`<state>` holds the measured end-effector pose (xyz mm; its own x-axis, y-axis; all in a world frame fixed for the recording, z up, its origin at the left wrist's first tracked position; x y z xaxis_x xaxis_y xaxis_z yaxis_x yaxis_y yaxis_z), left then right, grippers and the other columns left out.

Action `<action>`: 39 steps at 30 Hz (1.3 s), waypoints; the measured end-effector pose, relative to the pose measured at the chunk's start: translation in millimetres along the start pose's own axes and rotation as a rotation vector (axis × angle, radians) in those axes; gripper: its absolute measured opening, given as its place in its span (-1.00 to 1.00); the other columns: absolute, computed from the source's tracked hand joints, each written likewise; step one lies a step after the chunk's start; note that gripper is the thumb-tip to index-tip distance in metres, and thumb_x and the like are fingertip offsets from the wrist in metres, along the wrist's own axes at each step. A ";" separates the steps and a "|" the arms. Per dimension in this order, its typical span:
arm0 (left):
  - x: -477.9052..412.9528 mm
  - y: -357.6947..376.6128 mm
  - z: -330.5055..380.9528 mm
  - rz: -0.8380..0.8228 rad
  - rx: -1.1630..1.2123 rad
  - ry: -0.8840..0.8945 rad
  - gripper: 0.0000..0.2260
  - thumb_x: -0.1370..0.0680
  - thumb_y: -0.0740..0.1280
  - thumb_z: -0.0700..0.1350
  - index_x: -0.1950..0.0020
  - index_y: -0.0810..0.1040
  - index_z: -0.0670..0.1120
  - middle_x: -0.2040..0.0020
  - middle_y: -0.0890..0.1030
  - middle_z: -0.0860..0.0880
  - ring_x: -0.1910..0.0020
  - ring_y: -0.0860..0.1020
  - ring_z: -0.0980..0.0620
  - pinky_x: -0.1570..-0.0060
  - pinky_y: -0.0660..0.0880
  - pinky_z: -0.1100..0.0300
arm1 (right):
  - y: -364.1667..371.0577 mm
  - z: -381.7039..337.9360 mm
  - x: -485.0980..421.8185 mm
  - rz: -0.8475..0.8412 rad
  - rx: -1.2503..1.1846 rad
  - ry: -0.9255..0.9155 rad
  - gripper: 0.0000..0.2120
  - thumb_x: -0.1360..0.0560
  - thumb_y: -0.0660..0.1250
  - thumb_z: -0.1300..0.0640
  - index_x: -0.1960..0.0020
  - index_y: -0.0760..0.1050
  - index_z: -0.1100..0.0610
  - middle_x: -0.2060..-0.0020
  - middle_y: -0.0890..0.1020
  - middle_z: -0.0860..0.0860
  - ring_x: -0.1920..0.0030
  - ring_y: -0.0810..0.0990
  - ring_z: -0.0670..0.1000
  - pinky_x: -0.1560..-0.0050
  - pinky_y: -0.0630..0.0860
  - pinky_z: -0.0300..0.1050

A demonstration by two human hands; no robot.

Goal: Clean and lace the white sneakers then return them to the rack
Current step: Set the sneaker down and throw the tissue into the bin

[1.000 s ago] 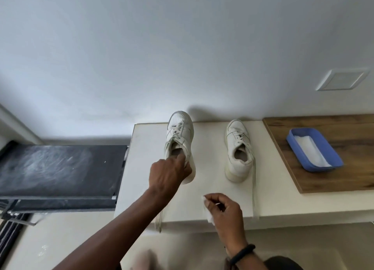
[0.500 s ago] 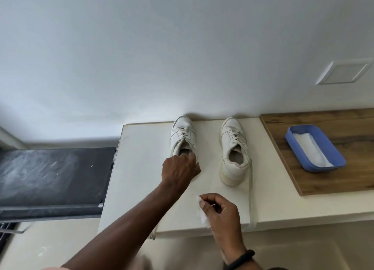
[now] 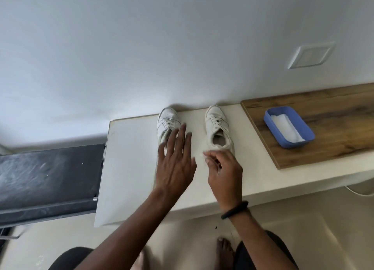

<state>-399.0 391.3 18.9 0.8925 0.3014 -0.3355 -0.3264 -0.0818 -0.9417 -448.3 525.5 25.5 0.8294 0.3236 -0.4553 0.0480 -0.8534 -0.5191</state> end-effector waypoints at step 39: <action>214.2 23.3 438.5 -0.773 0.324 0.916 -0.72 -0.65 0.23 -0.07 -0.35 0.49 -0.07 -0.29 0.59 -0.14 -0.23 0.56 -0.21 -0.14 0.52 -0.04 | -359.7 213.1 358.8 0.217 0.401 1.090 -0.89 -0.47 0.43 0.23 0.20 0.61 0.06 0.23 0.71 0.00 0.10 0.67 0.10 0.11 0.54 -0.07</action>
<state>-351.9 870.5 -63.7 0.7308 -0.6189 0.2879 0.4363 0.0992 -0.8943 -286.6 1035.6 -105.3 0.8453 -0.4974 0.1951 -0.1694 -0.5957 -0.7851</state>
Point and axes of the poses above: each hand's wrist, its own x-axis away from the middle knuckle, its own y-axis out of the palm, z = x × y, the point moved 6 cm from there along -x, towards the middle knuckle
